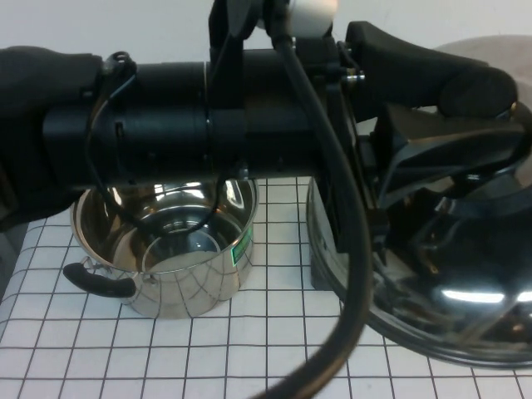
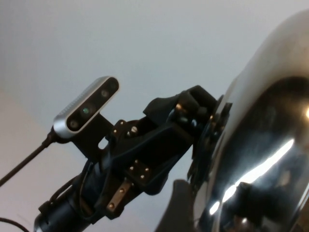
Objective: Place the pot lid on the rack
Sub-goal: Hand over the pot lid
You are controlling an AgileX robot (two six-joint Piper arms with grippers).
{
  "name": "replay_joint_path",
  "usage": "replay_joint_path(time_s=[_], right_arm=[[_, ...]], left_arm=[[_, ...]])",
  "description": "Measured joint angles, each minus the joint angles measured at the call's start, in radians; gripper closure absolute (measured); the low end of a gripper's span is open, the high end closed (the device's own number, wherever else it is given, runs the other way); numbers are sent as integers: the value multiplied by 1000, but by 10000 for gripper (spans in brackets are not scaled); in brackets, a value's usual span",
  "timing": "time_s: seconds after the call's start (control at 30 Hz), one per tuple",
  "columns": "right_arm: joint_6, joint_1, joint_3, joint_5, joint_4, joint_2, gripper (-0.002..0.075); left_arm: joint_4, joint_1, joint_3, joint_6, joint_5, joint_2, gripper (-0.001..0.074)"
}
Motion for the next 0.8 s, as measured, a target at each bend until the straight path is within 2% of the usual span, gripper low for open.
replay_joint_path(time_s=[0.17, 0.3, 0.43, 0.67, 0.8], right_arm=[[3, 0, 0, -5, 0, 0, 131], [4, 0, 0, -1, 1, 0, 183], [5, 0, 0, 3, 2, 0, 279], [21, 2, -12, 14, 60, 0, 556], [21, 3, -14, 15, 62, 0, 571]], left_arm=[[-2, -42, -1, -32, -4, 0, 400], [-2, -70, -1, -50, -9, 0, 400], [-2, -90, -1, -53, -20, 0, 400], [36, -90, -1, -49, -37, 2, 400], [38, -90, 0, -50, -42, 8, 400]])
